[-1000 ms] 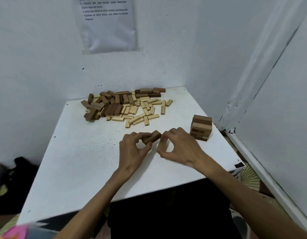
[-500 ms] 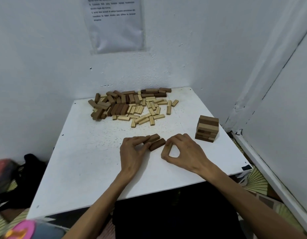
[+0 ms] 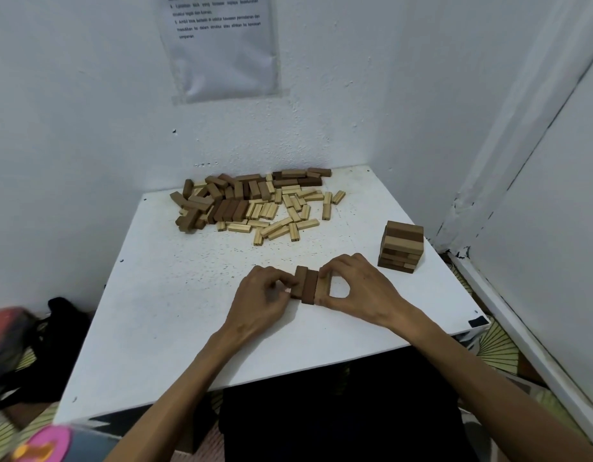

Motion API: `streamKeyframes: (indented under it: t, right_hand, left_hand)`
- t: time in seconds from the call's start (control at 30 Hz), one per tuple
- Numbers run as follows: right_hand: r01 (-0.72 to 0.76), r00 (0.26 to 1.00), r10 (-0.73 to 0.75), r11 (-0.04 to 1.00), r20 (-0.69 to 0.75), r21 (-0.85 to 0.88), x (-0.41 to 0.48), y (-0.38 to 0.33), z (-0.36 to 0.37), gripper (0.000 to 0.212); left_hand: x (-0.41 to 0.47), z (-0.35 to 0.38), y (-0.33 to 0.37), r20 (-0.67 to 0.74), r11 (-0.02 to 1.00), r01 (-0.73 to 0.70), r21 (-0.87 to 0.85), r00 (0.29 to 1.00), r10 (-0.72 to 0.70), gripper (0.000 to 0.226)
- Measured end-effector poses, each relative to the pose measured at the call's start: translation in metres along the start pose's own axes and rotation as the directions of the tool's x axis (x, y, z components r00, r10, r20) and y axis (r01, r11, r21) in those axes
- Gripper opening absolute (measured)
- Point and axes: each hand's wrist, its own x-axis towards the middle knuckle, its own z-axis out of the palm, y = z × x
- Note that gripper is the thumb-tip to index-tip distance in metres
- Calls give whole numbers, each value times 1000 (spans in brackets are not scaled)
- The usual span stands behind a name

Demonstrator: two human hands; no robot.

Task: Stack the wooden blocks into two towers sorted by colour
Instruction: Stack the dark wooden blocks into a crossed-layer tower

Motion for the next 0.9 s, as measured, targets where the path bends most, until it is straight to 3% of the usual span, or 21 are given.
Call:
streamKeyframes:
  t: [0.13, 0.27, 0.43, 0.9]
  right_hand:
    - [36, 994, -40, 998, 98, 42, 0, 9, -8, 61]
    - [45, 994, -53, 996, 98, 82, 0, 11, -3, 67]
    - [63, 997, -69, 980, 23, 187, 2, 14, 7, 50]
    - [116, 993, -107, 946, -47, 302, -2, 12, 12, 42]
  left_hand:
    - [5, -11, -9, 180, 989, -133, 63, 976, 119, 48]
    - [14, -19, -8, 330, 986, -129, 110, 940, 86, 83]
    - [24, -15, -9, 301, 989, -134, 55, 947, 112, 67]
    - [25, -6, -9, 221, 986, -156, -53, 961, 164, 49]
